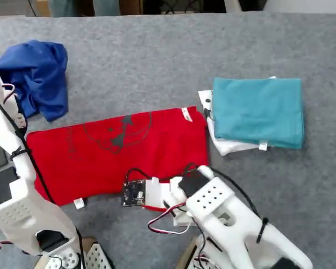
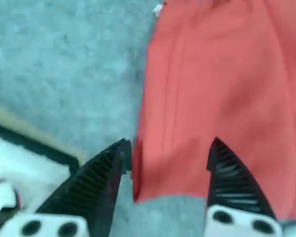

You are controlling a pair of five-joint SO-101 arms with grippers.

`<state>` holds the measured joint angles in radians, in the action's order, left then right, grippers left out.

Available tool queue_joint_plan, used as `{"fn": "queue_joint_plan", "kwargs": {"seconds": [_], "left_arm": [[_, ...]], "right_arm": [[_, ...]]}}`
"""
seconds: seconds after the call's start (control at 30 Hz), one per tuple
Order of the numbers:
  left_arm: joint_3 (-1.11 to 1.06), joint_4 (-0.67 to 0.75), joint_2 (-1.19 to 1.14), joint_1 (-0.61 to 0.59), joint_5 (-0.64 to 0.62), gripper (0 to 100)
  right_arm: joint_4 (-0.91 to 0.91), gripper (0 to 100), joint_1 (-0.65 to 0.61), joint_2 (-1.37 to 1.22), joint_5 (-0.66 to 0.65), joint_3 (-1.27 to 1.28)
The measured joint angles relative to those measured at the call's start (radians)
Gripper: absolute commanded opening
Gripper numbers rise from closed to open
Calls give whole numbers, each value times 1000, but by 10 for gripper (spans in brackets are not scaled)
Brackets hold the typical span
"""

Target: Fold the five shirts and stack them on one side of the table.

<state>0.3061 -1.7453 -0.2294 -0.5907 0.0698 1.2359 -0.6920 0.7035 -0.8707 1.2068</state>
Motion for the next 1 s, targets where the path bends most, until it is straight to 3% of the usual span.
{"fn": "queue_joint_plan", "kwargs": {"seconds": [0.4,0.6,0.7,0.83,1.0], "left_arm": [[-8,0,0,18,-6,30],[-8,0,0,18,-6,30],[-8,0,0,18,-6,30],[-8,0,0,18,-6,30],[-8,0,0,18,-6,30]], "right_arm": [[-284,257,-29,-264,34,35],[-330,33,-23,-296,38,35],[-370,31,-3,-296,38,32],[-341,15,69,-302,38,-32],[-127,15,110,-362,40,-192]]}}
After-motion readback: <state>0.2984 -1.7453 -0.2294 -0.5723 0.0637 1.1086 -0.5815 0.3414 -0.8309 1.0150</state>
